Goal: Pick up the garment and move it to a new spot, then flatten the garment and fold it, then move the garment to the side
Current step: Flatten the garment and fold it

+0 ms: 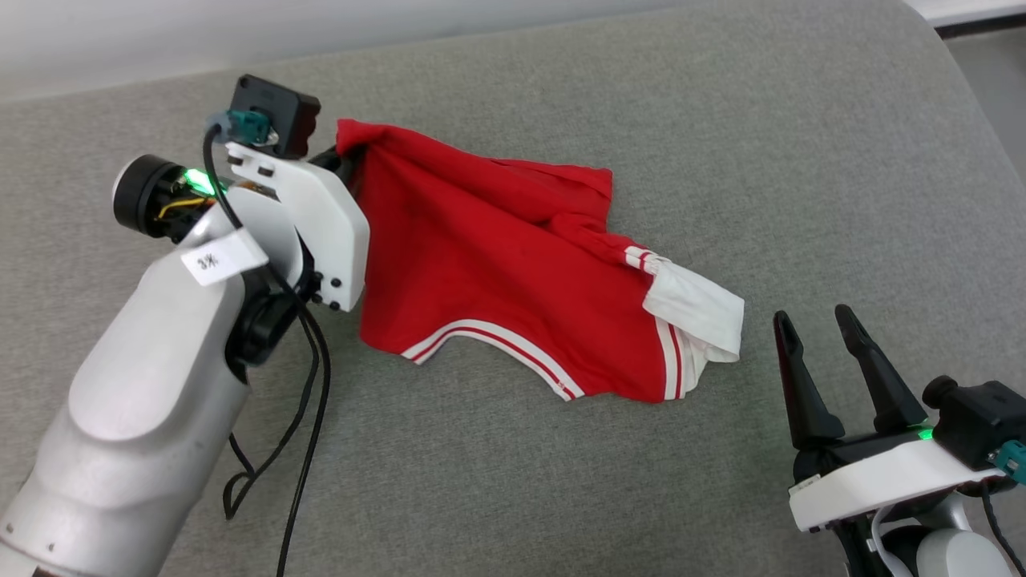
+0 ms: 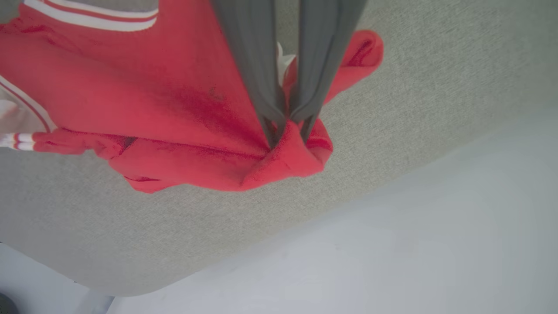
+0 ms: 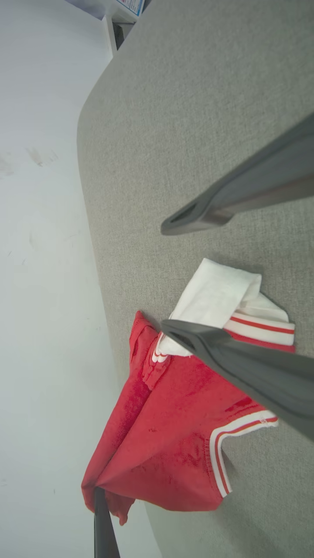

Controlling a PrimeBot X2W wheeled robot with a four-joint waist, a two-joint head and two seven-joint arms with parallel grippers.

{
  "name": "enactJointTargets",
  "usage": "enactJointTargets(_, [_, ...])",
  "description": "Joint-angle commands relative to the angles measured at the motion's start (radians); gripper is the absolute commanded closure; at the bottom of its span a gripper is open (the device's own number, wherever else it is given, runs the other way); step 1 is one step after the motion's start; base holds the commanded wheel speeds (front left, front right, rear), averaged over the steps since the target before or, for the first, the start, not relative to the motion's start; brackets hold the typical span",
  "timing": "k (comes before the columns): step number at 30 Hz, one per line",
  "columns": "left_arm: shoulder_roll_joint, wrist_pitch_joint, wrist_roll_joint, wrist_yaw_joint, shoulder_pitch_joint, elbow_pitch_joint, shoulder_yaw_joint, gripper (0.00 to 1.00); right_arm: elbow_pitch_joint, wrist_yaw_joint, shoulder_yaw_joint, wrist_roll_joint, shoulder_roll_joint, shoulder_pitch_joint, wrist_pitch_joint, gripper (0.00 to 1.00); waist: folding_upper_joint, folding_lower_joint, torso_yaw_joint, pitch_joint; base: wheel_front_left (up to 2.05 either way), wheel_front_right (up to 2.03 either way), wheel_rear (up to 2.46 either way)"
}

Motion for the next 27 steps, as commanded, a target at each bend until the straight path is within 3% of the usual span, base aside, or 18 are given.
enactJointTargets(1, [-0.008, -0.005, -0.004, -0.003, -0.024, 0.043, 0.004, 1.00, 0.006, -0.001, 0.004, 0.012, 0.002, -0.017, -0.009, 0.00, 0.0000, -0.0001, -0.020, 0.026, 0.00, 0.00, 0.00])
enactJointTargets(10, [-0.064, -0.061, -0.041, -0.037, -0.055, 0.269, 0.004, 1.00, 0.033, -0.001, 0.000, -0.003, 0.002, -0.047, -0.023, 0.00, 0.0000, -0.0001, -0.033, 0.040, 0.00, 0.00, 0.00])
enactJointTargets(11, [-0.070, -0.076, -0.047, -0.038, -0.048, 0.279, 0.007, 0.61, 0.034, -0.001, -0.003, -0.005, 0.002, -0.050, -0.022, 0.00, 0.0000, -0.0001, -0.028, 0.034, 0.00, 0.00, 0.00])
enactJointTargets(12, [-0.074, -0.097, -0.046, -0.036, -0.044, 0.283, 0.011, 0.04, 0.032, -0.001, -0.005, -0.012, 0.002, -0.052, -0.018, 0.00, 0.0000, -0.0001, -0.023, 0.028, 0.00, 0.00, 0.00])
enactJointTargets(13, [-0.081, -0.122, -0.047, -0.030, -0.036, 0.286, 0.015, 0.00, 0.031, -0.001, -0.007, -0.019, 0.002, -0.053, -0.017, 0.00, 0.0000, -0.0001, -0.016, 0.019, 0.00, 0.00, 0.00])
enactJointTargets(18, [-0.097, -0.250, -0.043, 0.004, 0.035, 0.254, 0.033, 0.00, 0.020, -0.001, -0.020, -0.048, 0.002, -0.040, 0.008, 0.00, 0.0000, -0.0001, 0.024, -0.038, 0.00, 0.00, 0.00])
enactJointTargets(27, [-0.102, -0.484, -0.013, 0.110, 0.235, 0.091, 0.070, 0.00, -0.016, -0.001, -0.036, -0.079, 0.002, 0.006, 0.072, 0.00, 0.0000, -0.0001, 0.102, -0.135, 0.00, 0.00, 0.00])
